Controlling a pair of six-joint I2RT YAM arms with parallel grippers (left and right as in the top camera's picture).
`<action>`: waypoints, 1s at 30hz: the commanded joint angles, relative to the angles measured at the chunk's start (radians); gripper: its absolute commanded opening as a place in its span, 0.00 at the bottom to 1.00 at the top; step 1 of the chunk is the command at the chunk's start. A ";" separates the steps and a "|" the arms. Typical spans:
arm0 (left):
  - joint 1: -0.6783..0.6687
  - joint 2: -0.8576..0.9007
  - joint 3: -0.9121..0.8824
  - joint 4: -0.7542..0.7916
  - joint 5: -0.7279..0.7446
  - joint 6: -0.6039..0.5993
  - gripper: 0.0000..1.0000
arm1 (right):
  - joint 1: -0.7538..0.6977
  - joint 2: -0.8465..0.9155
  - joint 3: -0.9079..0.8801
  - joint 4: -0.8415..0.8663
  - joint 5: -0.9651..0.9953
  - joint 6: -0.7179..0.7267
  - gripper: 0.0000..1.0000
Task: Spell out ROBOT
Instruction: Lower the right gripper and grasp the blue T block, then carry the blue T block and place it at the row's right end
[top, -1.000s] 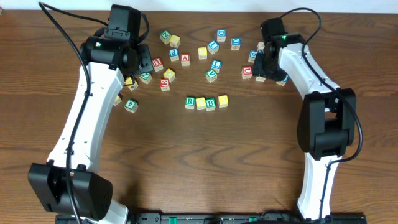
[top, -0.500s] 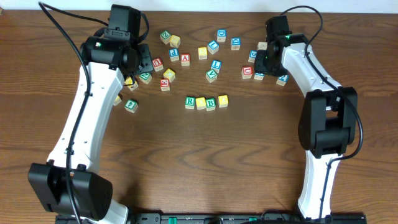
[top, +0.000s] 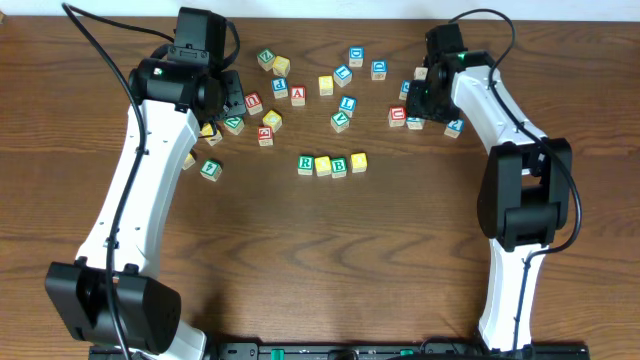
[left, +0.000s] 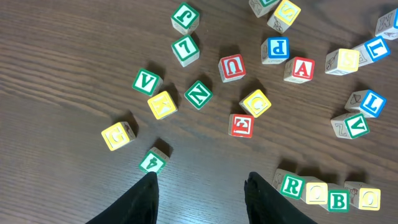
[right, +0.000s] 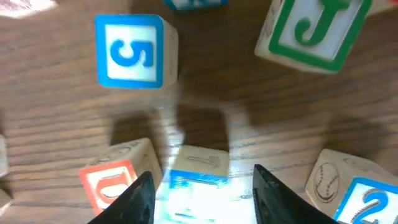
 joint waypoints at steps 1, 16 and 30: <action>0.002 0.013 0.002 -0.004 -0.013 0.009 0.45 | -0.005 0.010 0.031 -0.006 -0.005 -0.011 0.46; 0.002 0.013 0.002 -0.005 -0.013 0.009 0.45 | -0.005 0.010 -0.033 0.035 0.027 -0.011 0.47; 0.002 0.013 0.002 -0.003 -0.013 0.009 0.45 | -0.005 0.011 -0.083 0.075 0.027 -0.003 0.26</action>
